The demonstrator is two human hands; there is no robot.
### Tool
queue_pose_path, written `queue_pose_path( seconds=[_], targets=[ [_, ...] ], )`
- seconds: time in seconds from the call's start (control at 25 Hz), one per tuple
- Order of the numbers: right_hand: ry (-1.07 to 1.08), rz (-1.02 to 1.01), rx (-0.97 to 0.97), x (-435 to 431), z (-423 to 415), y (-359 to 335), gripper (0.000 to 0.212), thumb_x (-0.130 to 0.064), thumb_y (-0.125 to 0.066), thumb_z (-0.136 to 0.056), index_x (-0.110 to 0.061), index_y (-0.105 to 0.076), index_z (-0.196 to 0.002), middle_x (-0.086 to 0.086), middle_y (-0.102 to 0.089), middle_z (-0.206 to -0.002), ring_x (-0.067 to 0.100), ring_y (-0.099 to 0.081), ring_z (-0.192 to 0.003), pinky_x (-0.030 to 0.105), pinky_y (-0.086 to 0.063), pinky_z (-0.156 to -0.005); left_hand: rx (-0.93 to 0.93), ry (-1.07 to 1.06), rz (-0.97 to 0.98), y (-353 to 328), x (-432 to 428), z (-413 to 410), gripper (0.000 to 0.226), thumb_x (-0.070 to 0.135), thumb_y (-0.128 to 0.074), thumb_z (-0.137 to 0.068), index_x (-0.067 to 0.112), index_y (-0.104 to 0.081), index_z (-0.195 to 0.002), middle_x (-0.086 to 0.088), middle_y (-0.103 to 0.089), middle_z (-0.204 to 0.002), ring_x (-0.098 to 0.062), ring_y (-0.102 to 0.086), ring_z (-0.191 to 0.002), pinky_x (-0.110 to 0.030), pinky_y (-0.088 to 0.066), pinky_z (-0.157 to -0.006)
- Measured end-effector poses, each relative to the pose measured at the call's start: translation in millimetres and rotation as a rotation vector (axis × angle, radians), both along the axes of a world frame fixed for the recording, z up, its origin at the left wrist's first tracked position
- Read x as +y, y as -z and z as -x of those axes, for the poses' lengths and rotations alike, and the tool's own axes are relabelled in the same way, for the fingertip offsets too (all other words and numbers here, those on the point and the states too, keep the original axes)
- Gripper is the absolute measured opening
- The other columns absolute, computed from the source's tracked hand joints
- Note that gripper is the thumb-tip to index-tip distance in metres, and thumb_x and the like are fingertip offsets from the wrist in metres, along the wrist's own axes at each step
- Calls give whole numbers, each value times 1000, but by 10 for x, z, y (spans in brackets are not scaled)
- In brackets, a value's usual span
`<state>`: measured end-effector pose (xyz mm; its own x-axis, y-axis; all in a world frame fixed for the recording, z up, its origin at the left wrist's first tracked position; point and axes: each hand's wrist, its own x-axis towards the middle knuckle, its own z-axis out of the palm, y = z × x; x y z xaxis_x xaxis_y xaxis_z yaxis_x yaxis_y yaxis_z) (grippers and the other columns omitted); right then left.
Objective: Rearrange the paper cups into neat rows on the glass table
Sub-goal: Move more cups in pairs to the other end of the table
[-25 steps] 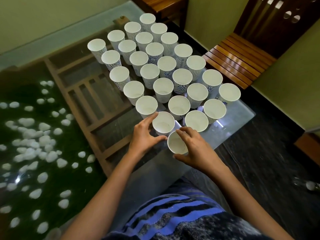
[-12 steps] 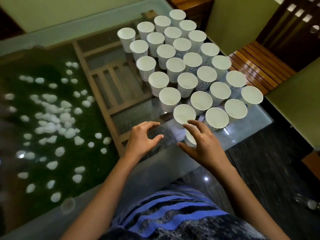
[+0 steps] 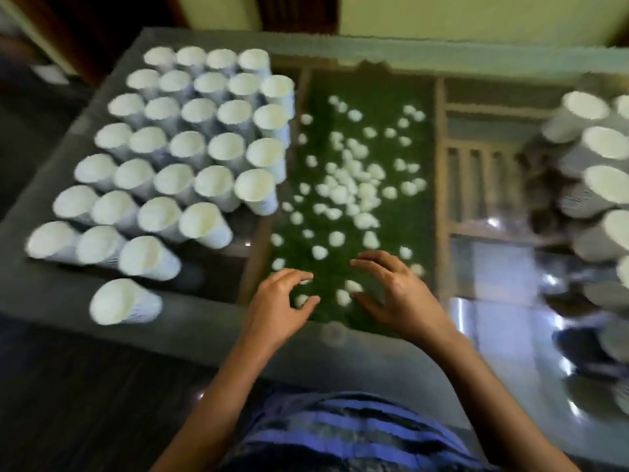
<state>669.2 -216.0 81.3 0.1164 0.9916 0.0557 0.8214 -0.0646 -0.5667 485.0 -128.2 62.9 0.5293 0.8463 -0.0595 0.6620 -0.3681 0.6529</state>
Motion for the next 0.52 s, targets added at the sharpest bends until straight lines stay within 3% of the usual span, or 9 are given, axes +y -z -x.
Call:
queue_pose_path(
  seconds=[0.28,0.52],
  targets=[
    [-325,-6,20,1369,1410,11,47,-18,-74,-76,-6,-60,-119,14,-58,-119,29,-60,-103,40,-55,-79,62,-302,-324,-74,799,1612,38,13,-81,-64,6,-68,-100,-14,-63,-109,-32,-60,-101,-39,-46,-90],
    [-485,76,26,1977,2227,61,56,-24,-72,-77,-9,-53,-127,12,-52,-129,28,-53,-115,43,-50,-90,123,-479,-199,14,968,2358,71,31,-84,-59,5,-57,-120,-15,-56,-121,-33,-54,-110,-40,-45,-93]
  ],
)
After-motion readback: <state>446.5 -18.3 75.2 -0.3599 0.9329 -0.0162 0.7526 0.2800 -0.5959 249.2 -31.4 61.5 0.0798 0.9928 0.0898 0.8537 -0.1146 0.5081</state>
